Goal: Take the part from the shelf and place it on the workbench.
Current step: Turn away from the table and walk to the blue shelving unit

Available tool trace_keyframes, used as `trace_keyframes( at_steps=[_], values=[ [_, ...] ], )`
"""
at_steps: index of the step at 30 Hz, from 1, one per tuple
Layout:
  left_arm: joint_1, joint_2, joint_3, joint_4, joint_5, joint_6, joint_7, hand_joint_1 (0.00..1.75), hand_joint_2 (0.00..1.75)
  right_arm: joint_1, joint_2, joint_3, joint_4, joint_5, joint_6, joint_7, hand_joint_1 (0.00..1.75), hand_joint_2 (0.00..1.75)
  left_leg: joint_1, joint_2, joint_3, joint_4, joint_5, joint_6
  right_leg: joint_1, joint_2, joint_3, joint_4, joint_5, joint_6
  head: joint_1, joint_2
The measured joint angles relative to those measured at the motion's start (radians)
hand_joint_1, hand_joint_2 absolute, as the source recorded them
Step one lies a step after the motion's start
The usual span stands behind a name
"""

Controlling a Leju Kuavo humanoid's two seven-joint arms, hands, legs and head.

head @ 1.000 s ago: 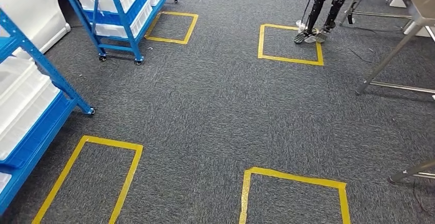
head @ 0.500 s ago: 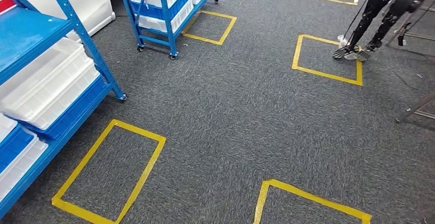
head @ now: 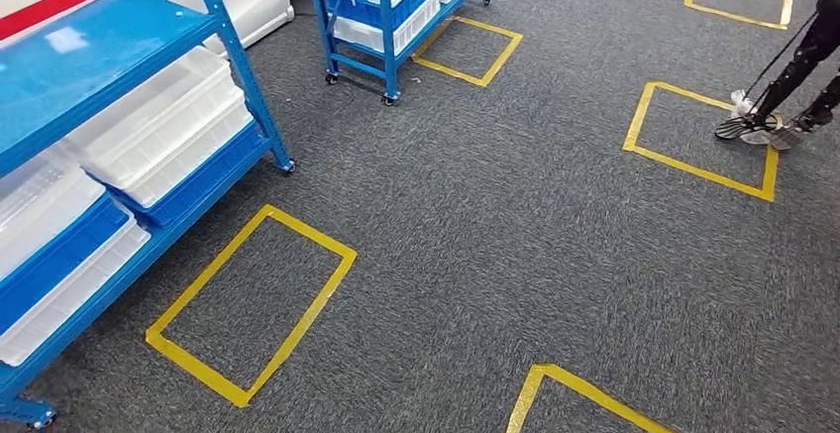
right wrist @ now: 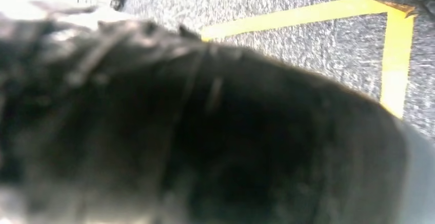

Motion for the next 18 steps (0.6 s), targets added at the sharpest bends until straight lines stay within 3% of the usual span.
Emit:
trace_keyframes(
  at_steps=[1, 2, 3, 4, 6, 8, 10, 12, 13, 16, 17, 18],
  values=[
    [-0.004, 0.000, 0.000, -0.001, 0.003, 0.003, -0.001, 0.00, 0.00, 0.000, 0.000, 0.000, 0.000, 0.000, 0.000, 0.000, 0.00, 0.00, -0.006, 0.019, 0.018, -0.034, -0.003, 0.009, -0.001, -0.014, 0.008, -0.002, -0.006, 0.007, 0.000, 0.000],
    [-0.006, 0.001, -0.001, -0.003, 0.007, 0.006, -0.002, 0.00, 0.00, -0.001, 0.001, 0.000, 0.000, 0.000, 0.000, 0.000, 0.00, 0.00, -0.010, 0.021, 0.026, -0.050, -0.012, 0.017, -0.002, -0.026, 0.015, 0.004, -0.005, 0.015, 0.000, 0.000],
    [-0.006, 0.002, -0.001, -0.004, 0.011, 0.008, -0.003, 0.00, 0.00, -0.003, 0.001, 0.000, -0.001, 0.000, 0.000, 0.000, 0.00, 0.00, -0.010, 0.004, 0.034, -0.057, -0.016, 0.024, -0.007, -0.036, 0.024, 0.010, -0.001, 0.024, 0.000, 0.000],
    [-0.004, 0.003, -0.001, -0.005, 0.014, 0.011, -0.004, 0.00, 0.00, -0.005, 0.002, 0.000, -0.003, 0.000, 0.000, 0.000, 0.00, 0.00, -0.009, -0.012, 0.046, -0.066, -0.016, 0.033, -0.011, -0.032, 0.029, 0.020, 0.001, 0.031, 0.000, 0.000],
    [-0.002, 0.004, -0.002, -0.006, 0.023, 0.014, -0.004, 0.00, 0.00, -0.009, 0.003, -0.001, -0.005, 0.001, 0.001, 0.000, 0.00, 0.00, -0.004, -0.040, 0.076, -0.078, -0.016, 0.049, -0.019, 0.020, 0.014, 0.069, -0.010, 0.040, 0.001, 0.000],
    [-0.006, 0.002, -0.003, -0.006, 0.029, 0.017, -0.004, 0.00, 0.00, -0.008, 0.003, -0.001, -0.006, 0.001, 0.001, 0.000, 0.00, 0.00, -0.001, -0.066, 0.095, -0.080, -0.020, 0.058, -0.022, 0.080, -0.056, 0.169, -0.047, 0.046, 0.002, 0.000],
    [-0.007, 0.001, -0.006, -0.006, 0.035, 0.019, -0.004, 0.00, 0.00, -0.004, 0.003, -0.001, -0.006, 0.003, 0.001, 0.002, 0.00, 0.00, 0.000, -0.101, 0.111, -0.080, -0.034, 0.059, -0.024, 0.095, -0.143, 0.263, -0.095, 0.054, 0.002, 0.000],
    [-0.001, 0.000, -0.008, -0.006, 0.040, 0.021, -0.003, 0.00, 0.00, 0.002, 0.002, -0.001, -0.006, 0.006, 0.000, 0.006, 0.00, 0.00, 0.004, -0.138, 0.139, -0.080, -0.056, 0.051, -0.024, 0.099, -0.186, 0.254, -0.114, 0.059, 0.002, 0.000],
    [0.002, -0.001, -0.008, -0.006, 0.042, 0.021, -0.002, 0.00, 0.00, 0.003, 0.002, -0.001, -0.006, 0.007, -0.001, 0.008, 0.00, 0.00, 0.007, -0.154, 0.155, -0.079, -0.070, 0.046, -0.026, 0.106, -0.188, 0.207, -0.087, 0.061, 0.002, 0.000],
    [0.004, -0.002, -0.009, -0.005, 0.045, 0.022, 0.000, 0.00, 0.00, 0.009, 0.003, -0.002, -0.002, 0.008, -0.003, 0.013, 0.00, 0.00, 0.013, -0.194, 0.191, -0.077, -0.117, 0.027, -0.028, 0.155, -0.183, 0.057, 0.101, 0.060, 0.002, 0.000],
    [0.004, -0.003, -0.009, -0.005, 0.046, 0.022, 0.000, 0.00, 0.00, 0.009, 0.003, -0.002, -0.001, 0.008, -0.002, 0.014, 0.00, 0.00, 0.014, -0.203, 0.200, -0.079, -0.126, 0.020, -0.026, 0.161, -0.179, 0.040, 0.133, 0.053, 0.002, 0.000],
    [0.004, -0.002, -0.010, -0.005, 0.046, 0.022, 0.001, 0.00, 0.00, 0.005, 0.003, -0.002, -0.002, 0.008, -0.002, 0.015, 0.00, 0.00, 0.015, -0.210, 0.202, -0.072, -0.122, 0.014, -0.022, 0.154, -0.168, 0.038, 0.129, 0.043, 0.002, 0.000]
  ],
)
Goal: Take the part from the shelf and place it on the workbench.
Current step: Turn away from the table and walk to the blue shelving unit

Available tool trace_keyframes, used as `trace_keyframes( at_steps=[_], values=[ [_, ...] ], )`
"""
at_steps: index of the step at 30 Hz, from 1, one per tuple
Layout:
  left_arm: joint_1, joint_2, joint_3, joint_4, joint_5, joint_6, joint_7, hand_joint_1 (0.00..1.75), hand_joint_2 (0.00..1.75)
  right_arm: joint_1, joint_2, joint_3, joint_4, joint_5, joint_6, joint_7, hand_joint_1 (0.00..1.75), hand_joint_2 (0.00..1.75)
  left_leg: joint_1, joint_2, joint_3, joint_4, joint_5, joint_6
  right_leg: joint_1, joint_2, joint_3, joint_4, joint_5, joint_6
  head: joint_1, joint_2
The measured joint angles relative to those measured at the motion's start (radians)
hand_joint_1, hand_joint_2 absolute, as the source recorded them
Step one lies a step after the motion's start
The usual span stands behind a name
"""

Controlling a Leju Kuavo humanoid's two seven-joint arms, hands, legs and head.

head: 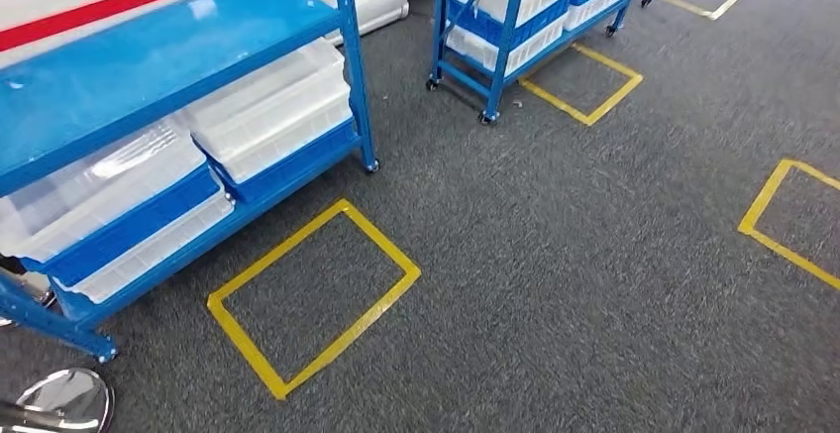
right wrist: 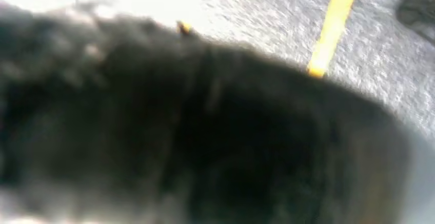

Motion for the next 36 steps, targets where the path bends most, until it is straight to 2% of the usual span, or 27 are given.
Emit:
trace_keyframes(
  at_steps=[2, 4, 5, 7, 9, 10, 11, 13, 14, 15, 16, 17, 18, 19, 20, 22, 24, 25, 26, 27, 28, 29, 30, 32, 33, 35, 36],
  values=[
    [0.000, 0.001, 0.000, 0.000, 0.000, 0.000, 0.000, 0.00, 0.00, -0.005, 0.001, 0.000, -0.002, 0.000, 0.000, 0.001, 0.00, 0.00, 0.002, 0.015, -0.027, 0.071, 0.044, -0.011, 0.001, -0.020, 0.036, -0.011, -0.023, -0.020, -0.001, 0.000],
    [-0.002, 0.002, -0.001, 0.000, 0.000, 0.000, 0.000, 0.00, 0.00, -0.004, 0.002, 0.000, -0.003, 0.001, -0.002, 0.001, 0.00, 0.00, 0.002, 0.071, -0.109, 0.211, 0.084, -0.018, 0.004, -0.041, 0.090, -0.031, -0.051, -0.036, -0.003, 0.000],
    [-0.004, 0.002, -0.001, 0.000, 0.000, 0.000, 0.000, 0.00, 0.00, -0.003, 0.002, -0.001, -0.002, 0.001, -0.001, 0.001, 0.00, 0.00, 0.001, 0.101, -0.157, 0.272, 0.073, -0.020, 0.007, -0.052, 0.120, -0.042, -0.068, -0.040, -0.003, 0.000],
    [-0.002, 0.002, -0.002, 0.000, 0.000, 0.000, 0.000, 0.00, 0.00, -0.002, 0.002, -0.001, -0.002, 0.002, -0.001, 0.002, 0.00, 0.00, 0.001, 0.125, -0.241, 0.323, -0.018, -0.020, 0.014, -0.073, 0.182, -0.064, -0.102, -0.043, -0.004, 0.000],
    [0.005, 0.002, -0.003, 0.000, 0.000, 0.000, 0.001, 0.00, 0.00, -0.002, 0.002, -0.002, -0.002, 0.002, 0.001, 0.002, 0.00, 0.00, -0.002, 0.130, -0.293, 0.285, -0.096, -0.013, 0.020, -0.092, 0.249, -0.084, -0.139, -0.043, -0.004, 0.000],
    [0.009, 0.002, -0.004, 0.000, 0.000, 0.000, 0.001, 0.00, 0.00, -0.002, 0.002, -0.002, -0.002, 0.003, 0.001, 0.002, 0.00, 0.00, -0.005, 0.136, -0.309, 0.241, -0.084, -0.004, 0.024, -0.103, 0.282, -0.093, -0.158, -0.043, -0.004, 0.000],
    [0.013, 0.002, -0.005, 0.000, 0.000, 0.000, 0.001, 0.00, 0.00, 0.001, 0.002, -0.002, -0.002, 0.003, 0.002, 0.002, 0.00, 0.00, -0.011, 0.153, -0.320, 0.181, -0.015, 0.011, 0.026, -0.115, 0.312, -0.103, -0.178, -0.042, -0.004, 0.000],
    [0.019, 0.005, -0.006, 0.000, 0.001, 0.001, 0.001, 0.00, 0.00, 0.003, 0.007, -0.003, -0.001, 0.003, 0.002, 0.002, 0.00, 0.00, -0.032, 0.190, -0.327, 0.076, 0.173, 0.036, 0.034, -0.137, 0.367, -0.117, -0.223, -0.037, -0.002, 0.000],
    [0.019, 0.007, -0.007, 0.000, 0.001, 0.002, 0.001, 0.00, 0.00, 0.002, 0.009, -0.003, -0.001, 0.004, 0.002, 0.002, 0.00, 0.00, -0.041, 0.197, -0.322, 0.050, 0.233, 0.041, 0.035, -0.146, 0.395, -0.123, -0.241, -0.032, -0.002, 0.000],
    [0.016, 0.009, -0.007, 0.000, 0.002, 0.003, 0.001, 0.00, 0.00, -0.003, 0.010, -0.003, -0.003, 0.004, 0.002, 0.002, 0.00, 0.00, -0.046, 0.189, -0.313, 0.044, 0.246, 0.041, 0.037, -0.153, 0.416, -0.117, -0.247, -0.026, -0.001, 0.000],
    [0.009, 0.011, -0.007, -0.001, 0.002, 0.004, 0.000, 0.00, 0.00, -0.012, 0.009, -0.004, -0.007, 0.005, 0.001, 0.002, 0.00, 0.00, -0.044, 0.173, -0.295, 0.048, 0.230, 0.042, 0.034, -0.158, 0.421, -0.093, -0.239, -0.021, -0.002, 0.000],
    [0.002, 0.012, -0.008, -0.002, 0.002, 0.004, 0.000, 0.00, 0.00, -0.021, 0.009, -0.004, -0.010, 0.006, 0.001, 0.002, 0.00, 0.00, -0.042, 0.158, -0.277, 0.045, 0.216, 0.046, 0.032, -0.149, 0.406, -0.039, -0.215, -0.017, -0.002, 0.000],
    [-0.004, 0.014, -0.009, -0.002, 0.002, 0.004, -0.001, 0.00, 0.00, -0.027, 0.009, -0.004, -0.013, 0.006, 0.001, 0.002, 0.00, 0.00, -0.040, 0.146, -0.257, 0.040, 0.202, 0.052, 0.029, -0.128, 0.364, 0.037, -0.189, -0.015, -0.002, 0.000],
    [-0.009, 0.015, -0.010, -0.003, 0.002, 0.004, -0.001, 0.00, 0.00, -0.030, 0.009, -0.004, -0.014, 0.006, 0.000, 0.002, 0.00, 0.00, -0.037, 0.134, -0.235, 0.035, 0.187, 0.058, 0.026, -0.103, 0.308, 0.120, -0.178, -0.014, -0.002, 0.000],
    [-0.011, 0.015, -0.012, -0.003, 0.003, 0.005, -0.001, 0.00, 0.00, -0.030, 0.009, -0.004, -0.014, 0.006, 0.001, 0.001, 0.00, 0.00, -0.035, 0.122, -0.212, 0.030, 0.169, 0.062, 0.023, -0.077, 0.248, 0.192, -0.190, -0.012, -0.001, 0.000],
    [-0.014, 0.013, -0.014, -0.003, 0.003, 0.005, -0.001, 0.00, 0.00, -0.026, 0.009, -0.005, -0.014, 0.006, 0.001, 0.001, 0.00, 0.00, -0.031, 0.091, -0.162, 0.024, 0.131, 0.063, 0.018, -0.056, 0.143, 0.259, -0.277, -0.003, -0.002, 0.001],
    [-0.007, 0.011, -0.015, -0.003, 0.003, 0.005, -0.001, 0.00, 0.00, -0.016, 0.008, -0.005, -0.013, 0.006, 0.002, 0.001, 0.00, 0.00, -0.024, 0.053, -0.106, 0.021, 0.089, 0.058, 0.013, -0.054, 0.066, 0.236, -0.352, 0.008, -0.002, 0.001],
    [-0.002, 0.010, -0.015, -0.002, 0.003, 0.005, 0.000, 0.00, 0.00, -0.009, 0.008, -0.005, -0.012, 0.006, 0.002, 0.002, 0.00, 0.00, -0.020, 0.034, -0.077, 0.020, 0.066, 0.054, 0.010, -0.050, 0.033, 0.198, -0.341, 0.013, -0.002, 0.000],
    [0.005, 0.008, -0.015, -0.002, 0.003, 0.005, 0.000, 0.00, 0.00, 0.000, 0.007, -0.005, -0.010, 0.006, 0.002, 0.003, 0.00, 0.00, -0.017, 0.018, -0.053, 0.019, 0.041, 0.048, 0.007, -0.038, 0.004, 0.144, -0.272, 0.018, -0.002, 0.000],
    [0.011, 0.007, -0.015, -0.001, 0.003, 0.006, 0.000, 0.00, 0.00, 0.010, 0.006, -0.005, -0.005, 0.006, 0.002, 0.003, 0.00, 0.00, -0.014, 0.002, -0.028, 0.023, 0.016, 0.043, 0.003, -0.021, -0.022, 0.087, -0.169, 0.022, -0.002, 0.000],
    [0.015, 0.005, -0.015, 0.000, 0.003, 0.006, 0.000, 0.00, 0.00, 0.016, 0.004, -0.005, -0.001, 0.006, 0.002, 0.003, 0.00, 0.00, -0.012, -0.011, -0.008, 0.024, -0.009, 0.036, 0.003, -0.003, -0.035, 0.048, -0.072, 0.022, -0.002, 0.000],
    [0.017, 0.004, -0.015, 0.001, 0.003, 0.007, 0.001, 0.00, 0.00, 0.018, 0.003, -0.005, 0.002, 0.006, 0.003, 0.003, 0.00, 0.00, -0.010, -0.023, 0.012, 0.020, -0.032, 0.028, 0.005, 0.009, -0.039, 0.028, -0.003, 0.018, -0.001, 0.000],
    [0.017, 0.003, -0.016, 0.002, 0.003, 0.008, 0.000, 0.00, 0.00, 0.016, 0.002, -0.005, 0.004, 0.006, 0.003, 0.004, 0.00, 0.00, -0.009, -0.031, 0.031, 0.020, -0.043, 0.020, 0.007, 0.009, -0.033, 0.027, 0.018, 0.009, -0.001, 0.000],
    [0.012, 0.005, -0.016, 0.001, 0.004, 0.008, 0.000, 0.00, 0.00, 0.001, 0.002, -0.005, -0.001, 0.007, 0.002, 0.004, 0.00, 0.00, -0.008, -0.024, 0.028, 0.058, -0.018, 0.008, 0.012, -0.009, 0.001, 0.028, -0.011, -0.011, -0.002, 0.000],
    [0.007, 0.005, -0.016, 0.001, 0.004, 0.008, 0.000, 0.00, 0.00, -0.004, 0.003, -0.005, -0.003, 0.007, 0.002, 0.004, 0.00, 0.00, -0.008, 0.007, -0.002, 0.116, 0.016, 0.003, 0.011, -0.018, 0.024, 0.015, -0.025, -0.020, -0.002, 0.000],
    [-0.005, 0.006, -0.016, 0.001, 0.004, 0.009, -0.001, 0.00, 0.00, -0.008, 0.005, -0.006, -0.005, 0.007, 0.002, 0.003, 0.00, 0.00, -0.009, 0.087, -0.101, 0.255, 0.052, -0.010, 0.010, -0.038, 0.084, -0.018, -0.052, -0.030, -0.004, 0.000],
    [-0.008, 0.006, -0.016, 0.001, 0.004, 0.010, -0.001, 0.00, 0.00, -0.008, 0.005, -0.006, -0.005, 0.007, 0.002, 0.003, 0.00, 0.00, -0.008, 0.116, -0.151, 0.301, 0.033, -0.017, 0.011, -0.050, 0.119, -0.035, -0.067, -0.032, -0.004, 0.000]
  ],
)
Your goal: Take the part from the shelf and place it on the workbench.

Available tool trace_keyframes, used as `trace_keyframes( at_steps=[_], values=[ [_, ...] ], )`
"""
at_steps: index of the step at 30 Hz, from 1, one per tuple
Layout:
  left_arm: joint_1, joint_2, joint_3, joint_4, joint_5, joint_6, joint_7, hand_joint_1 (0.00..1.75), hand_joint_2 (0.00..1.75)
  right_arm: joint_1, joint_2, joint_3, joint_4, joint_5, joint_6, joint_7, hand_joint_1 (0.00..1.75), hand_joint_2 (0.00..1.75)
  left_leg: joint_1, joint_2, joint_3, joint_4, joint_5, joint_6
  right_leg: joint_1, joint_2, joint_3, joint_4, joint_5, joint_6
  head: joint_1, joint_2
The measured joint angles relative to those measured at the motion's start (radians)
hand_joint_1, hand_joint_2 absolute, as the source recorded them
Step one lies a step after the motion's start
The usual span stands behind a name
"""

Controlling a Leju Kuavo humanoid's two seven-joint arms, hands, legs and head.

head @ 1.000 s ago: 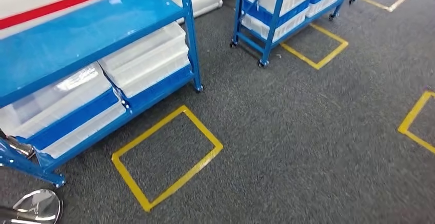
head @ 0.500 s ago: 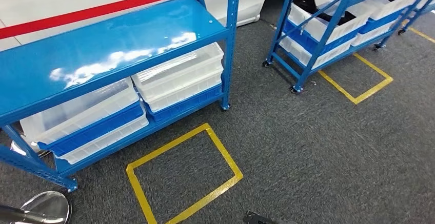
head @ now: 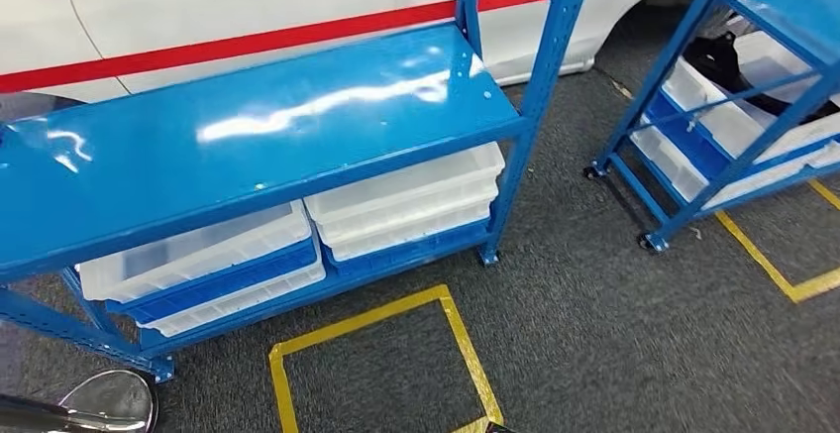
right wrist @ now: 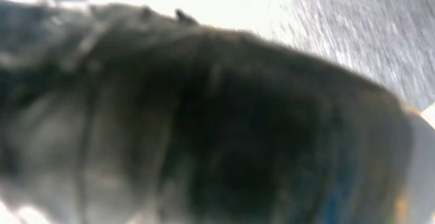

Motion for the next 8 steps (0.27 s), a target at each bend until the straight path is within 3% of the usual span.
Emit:
trace_keyframes(
  at_steps=[1, 3, 4, 5, 7, 8],
  values=[
    [-0.001, 0.000, 0.000, 0.000, 0.001, 0.001, 0.000, 0.00, 0.00, 0.001, 0.000, 0.000, 0.000, 0.000, 0.000, 0.000, 0.00, 0.00, 0.000, 0.012, -0.042, 0.020, -0.044, -0.004, 0.001, -0.012, 0.037, -0.015, -0.015, 0.000, 0.000, 0.000],
    [0.003, 0.000, 0.000, 0.000, 0.003, 0.003, 0.003, 0.00, 0.00, 0.000, 0.000, 0.000, 0.001, 0.002, 0.001, 0.000, 0.00, 0.00, -0.001, 0.015, -0.103, -0.003, -0.135, -0.002, 0.003, -0.032, 0.110, -0.039, -0.050, 0.000, 0.000, 0.000],
    [0.006, 0.000, 0.000, 0.000, 0.006, 0.003, 0.006, 0.00, 0.00, 0.000, 0.000, 0.000, 0.001, 0.004, 0.001, 0.000, 0.00, 0.00, -0.003, 0.017, -0.125, -0.038, -0.147, 0.004, 0.006, -0.043, 0.145, -0.048, -0.069, 0.000, 0.000, 0.000],
    [0.009, 0.001, 0.000, 0.000, 0.007, 0.003, 0.010, 0.00, 0.00, -0.001, 0.000, 0.000, 0.001, 0.005, 0.001, 0.000, 0.00, 0.00, -0.007, 0.024, -0.143, -0.087, -0.114, 0.014, 0.010, -0.054, 0.176, -0.055, -0.090, 0.000, 0.000, 0.000],
    [0.012, 0.002, 0.000, 0.000, 0.011, 0.001, 0.015, 0.00, 0.00, 0.004, 0.004, 0.000, 0.002, 0.008, -0.002, 0.000, 0.00, 0.00, -0.024, 0.045, -0.168, -0.196, 0.078, 0.046, 0.018, -0.068, 0.223, -0.059, -0.133, 0.002, 0.002, 0.000],
    [0.013, 0.003, 0.000, 0.001, 0.011, 0.000, 0.016, 0.00, 0.00, 0.006, 0.005, 0.000, 0.003, 0.009, -0.003, 0.000, 0.00, 0.00, -0.029, 0.053, -0.173, -0.224, 0.144, 0.055, 0.020, -0.071, 0.233, -0.059, -0.143, 0.003, 0.002, 0.000]
  ],
)
